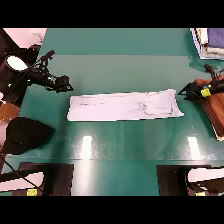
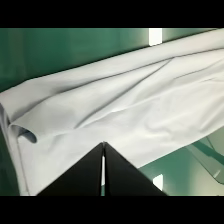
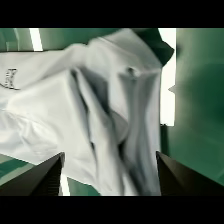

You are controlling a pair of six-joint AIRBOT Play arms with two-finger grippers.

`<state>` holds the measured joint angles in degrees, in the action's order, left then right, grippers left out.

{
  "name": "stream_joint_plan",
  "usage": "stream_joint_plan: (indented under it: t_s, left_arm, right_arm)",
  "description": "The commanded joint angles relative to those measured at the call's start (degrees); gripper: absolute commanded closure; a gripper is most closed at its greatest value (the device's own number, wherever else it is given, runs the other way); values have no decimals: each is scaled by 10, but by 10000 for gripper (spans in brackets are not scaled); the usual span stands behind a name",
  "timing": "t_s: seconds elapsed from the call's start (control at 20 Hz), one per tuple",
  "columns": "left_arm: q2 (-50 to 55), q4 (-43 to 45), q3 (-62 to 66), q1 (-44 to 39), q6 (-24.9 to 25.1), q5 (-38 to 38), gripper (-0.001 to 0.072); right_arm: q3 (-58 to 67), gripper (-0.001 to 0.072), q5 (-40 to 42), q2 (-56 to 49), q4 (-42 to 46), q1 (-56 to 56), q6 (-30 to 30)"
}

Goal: Fold the shirts.

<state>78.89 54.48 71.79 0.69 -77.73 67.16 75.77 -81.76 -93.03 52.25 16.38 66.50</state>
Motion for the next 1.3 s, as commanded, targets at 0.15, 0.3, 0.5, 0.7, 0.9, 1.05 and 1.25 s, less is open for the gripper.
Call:
stream_joint_plan:
  t_s: [0.15,0.3,0.5,0.7,0.9,1.05,1.25]
  left_arm:
    - [0,-8,3,-47,1,-28,678]
    - [0,-8,3,-74,1,-50,678]
    - [0,-9,3,-82,0,-50,685]
    - [4,-9,3,-82,-5,-48,686]
    - [28,-21,3,-82,-20,-26,686]
    - [55,-73,4,-101,-13,-48,687]
    - [119,-69,62,-197,2,-82,687]
  right_arm:
    - [-47,19,-5,-48,-20,34,-82]
    - [-47,7,-22,-81,-58,24,-112]
    - [-47,8,-24,-95,-75,-3,-116]
    - [-47,94,-18,-95,-72,-32,-117]
    - [-47,672,-25,-93,-71,-37,-117]
    - [-47,700,-24,-71,-72,-37,-117]
    - [-47,701,-7,7,-73,-39,-64]
